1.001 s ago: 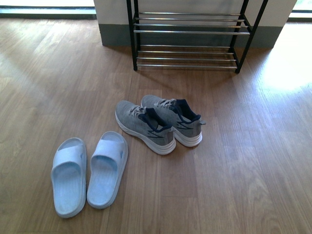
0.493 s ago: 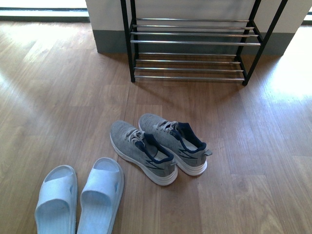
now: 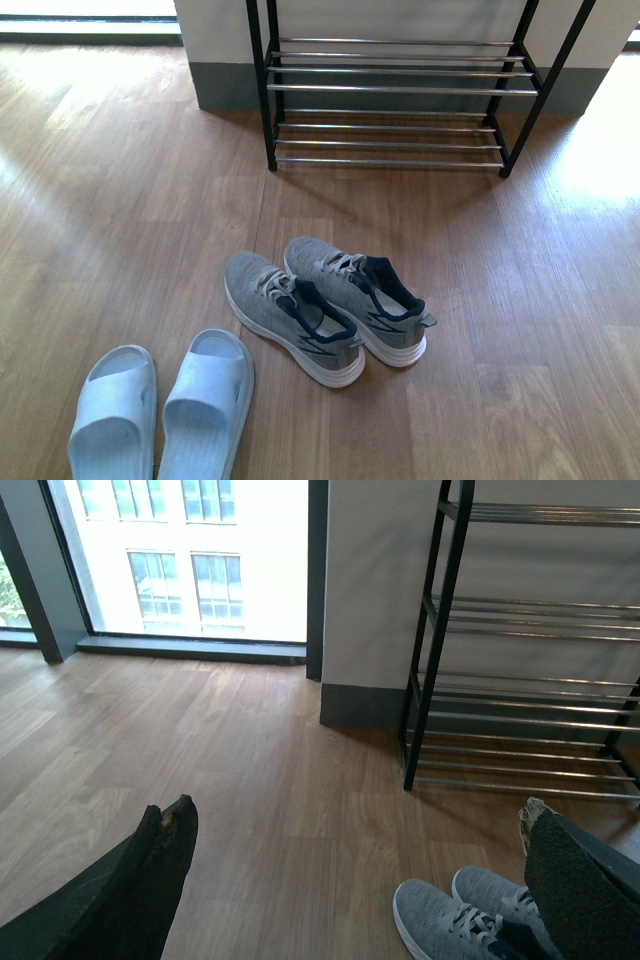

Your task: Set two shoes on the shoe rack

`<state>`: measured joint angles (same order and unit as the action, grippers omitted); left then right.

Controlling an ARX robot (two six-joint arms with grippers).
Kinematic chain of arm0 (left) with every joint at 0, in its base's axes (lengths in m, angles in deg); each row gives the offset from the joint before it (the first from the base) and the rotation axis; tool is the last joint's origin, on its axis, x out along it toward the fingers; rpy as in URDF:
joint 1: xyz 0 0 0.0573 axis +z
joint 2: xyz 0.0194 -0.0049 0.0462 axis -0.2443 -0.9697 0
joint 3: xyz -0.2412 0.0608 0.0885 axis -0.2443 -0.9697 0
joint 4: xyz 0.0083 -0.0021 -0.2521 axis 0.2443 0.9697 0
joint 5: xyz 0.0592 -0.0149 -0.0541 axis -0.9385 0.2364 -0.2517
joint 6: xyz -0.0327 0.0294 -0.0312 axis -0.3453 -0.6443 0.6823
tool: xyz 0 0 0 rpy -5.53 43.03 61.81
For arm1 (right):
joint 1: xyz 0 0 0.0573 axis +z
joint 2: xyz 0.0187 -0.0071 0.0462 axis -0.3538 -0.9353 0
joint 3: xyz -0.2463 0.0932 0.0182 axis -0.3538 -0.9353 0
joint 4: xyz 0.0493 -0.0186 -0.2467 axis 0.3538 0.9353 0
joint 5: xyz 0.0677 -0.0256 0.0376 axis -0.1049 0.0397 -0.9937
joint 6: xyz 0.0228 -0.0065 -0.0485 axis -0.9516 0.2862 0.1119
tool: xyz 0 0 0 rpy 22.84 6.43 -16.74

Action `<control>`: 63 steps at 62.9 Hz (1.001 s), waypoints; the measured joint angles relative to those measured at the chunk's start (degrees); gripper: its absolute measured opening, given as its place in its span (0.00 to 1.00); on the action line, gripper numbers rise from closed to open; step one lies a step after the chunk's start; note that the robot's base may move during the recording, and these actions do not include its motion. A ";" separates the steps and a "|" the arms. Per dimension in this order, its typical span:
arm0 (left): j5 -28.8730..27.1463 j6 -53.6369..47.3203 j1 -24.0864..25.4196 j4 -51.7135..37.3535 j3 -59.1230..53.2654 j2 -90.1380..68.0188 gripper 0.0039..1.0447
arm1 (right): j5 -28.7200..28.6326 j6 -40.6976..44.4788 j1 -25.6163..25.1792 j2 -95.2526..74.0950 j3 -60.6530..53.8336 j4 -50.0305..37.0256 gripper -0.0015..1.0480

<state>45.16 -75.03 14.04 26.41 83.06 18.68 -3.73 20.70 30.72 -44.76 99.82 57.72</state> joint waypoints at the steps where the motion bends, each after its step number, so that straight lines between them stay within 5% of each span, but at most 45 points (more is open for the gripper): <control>1: 0.00 0.00 0.00 -0.02 0.00 0.00 0.91 | 0.31 0.00 0.55 -3.91 1.22 -1.97 0.91; 23: 0.00 0.00 0.00 -0.02 0.00 0.00 0.91 | 4.72 1.20 5.81 -64.65 29.64 -6.36 0.91; 63: 0.00 0.00 0.00 -0.02 0.00 0.00 0.91 | 8.81 6.82 8.55 -107.27 70.42 8.55 0.91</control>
<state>45.16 -75.03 14.04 26.39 83.06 18.68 5.08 27.52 39.27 -152.04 170.24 66.27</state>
